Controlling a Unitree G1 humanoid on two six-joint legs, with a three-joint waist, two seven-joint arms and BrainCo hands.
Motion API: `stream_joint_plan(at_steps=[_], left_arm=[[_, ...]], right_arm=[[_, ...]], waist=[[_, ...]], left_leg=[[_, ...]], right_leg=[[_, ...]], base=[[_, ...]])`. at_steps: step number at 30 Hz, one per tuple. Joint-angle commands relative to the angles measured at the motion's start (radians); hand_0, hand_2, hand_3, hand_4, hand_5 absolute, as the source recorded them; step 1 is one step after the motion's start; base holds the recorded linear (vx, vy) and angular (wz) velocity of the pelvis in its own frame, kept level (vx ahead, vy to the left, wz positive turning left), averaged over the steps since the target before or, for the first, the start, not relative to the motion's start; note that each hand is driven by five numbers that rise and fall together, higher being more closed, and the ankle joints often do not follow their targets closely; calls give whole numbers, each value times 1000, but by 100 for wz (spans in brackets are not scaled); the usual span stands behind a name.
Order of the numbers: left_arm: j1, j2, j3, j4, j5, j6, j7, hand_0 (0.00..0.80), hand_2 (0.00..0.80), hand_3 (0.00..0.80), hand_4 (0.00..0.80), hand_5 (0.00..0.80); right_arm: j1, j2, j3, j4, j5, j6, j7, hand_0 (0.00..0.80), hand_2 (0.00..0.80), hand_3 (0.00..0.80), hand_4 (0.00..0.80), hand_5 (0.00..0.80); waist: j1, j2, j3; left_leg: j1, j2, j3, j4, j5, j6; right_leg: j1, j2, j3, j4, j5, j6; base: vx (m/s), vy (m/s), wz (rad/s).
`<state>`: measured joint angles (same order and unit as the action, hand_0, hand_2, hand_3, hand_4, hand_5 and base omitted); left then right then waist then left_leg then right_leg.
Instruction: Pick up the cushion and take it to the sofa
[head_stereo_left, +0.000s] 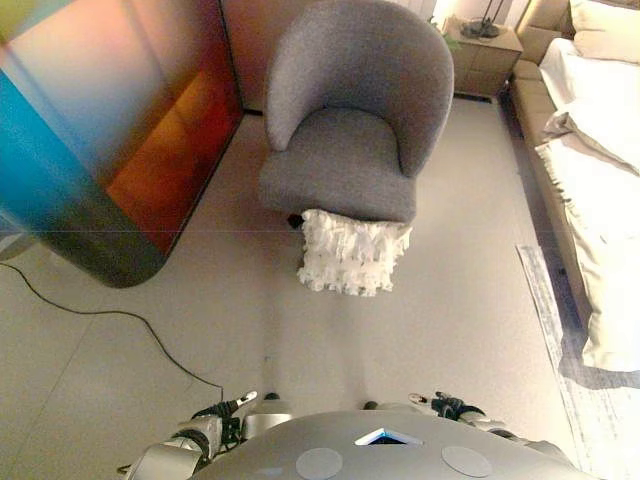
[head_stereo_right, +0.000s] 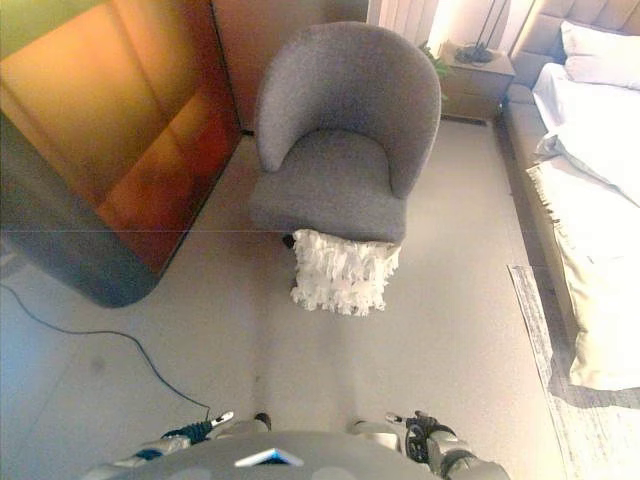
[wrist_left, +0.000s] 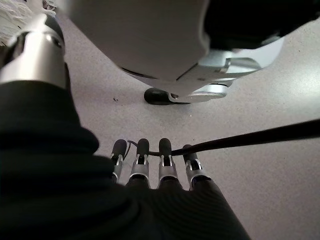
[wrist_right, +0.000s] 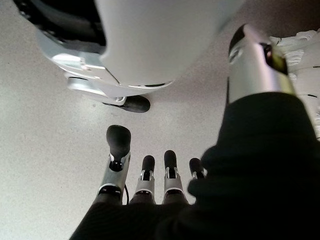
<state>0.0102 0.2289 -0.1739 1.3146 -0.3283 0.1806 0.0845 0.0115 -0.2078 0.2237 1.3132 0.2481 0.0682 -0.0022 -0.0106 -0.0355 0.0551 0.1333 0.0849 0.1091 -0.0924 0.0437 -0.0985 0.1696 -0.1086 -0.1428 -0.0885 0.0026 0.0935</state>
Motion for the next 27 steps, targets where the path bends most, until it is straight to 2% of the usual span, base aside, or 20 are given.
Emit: stream_joint_plan(at_steps=[1,12,27], left_arm=[[-79,-18,-7,58,0,0,25,0,0,0,0,0],[-83,-25,-30,56,23,14,-29,0,0,0,0,0],[-75,-31,-31,56,19,4,-3,0,0,0,0,0]], right_arm=[[-91,-29,-11,49,12,-15,9,0,0,0,0,0],[-93,-27,-12,51,27,-21,-5,0,0,0,0,0],[-86,-17,-5,47,26,-20,-8,0,0,0,0,0]], waist=[[9,26,48],[9,28,50],[15,24,54]], left_leg=[[26,-74,46,5,-99,100],[27,-74,43,5,-104,102],[29,-74,32,5,-104,104]], right_leg=[[-39,35,-22,1,9,-24],[-34,37,-26,1,7,-22],[-26,43,-32,1,1,-29]], base=[[0,0,0],[-3,0,0],[7,-10,0]])
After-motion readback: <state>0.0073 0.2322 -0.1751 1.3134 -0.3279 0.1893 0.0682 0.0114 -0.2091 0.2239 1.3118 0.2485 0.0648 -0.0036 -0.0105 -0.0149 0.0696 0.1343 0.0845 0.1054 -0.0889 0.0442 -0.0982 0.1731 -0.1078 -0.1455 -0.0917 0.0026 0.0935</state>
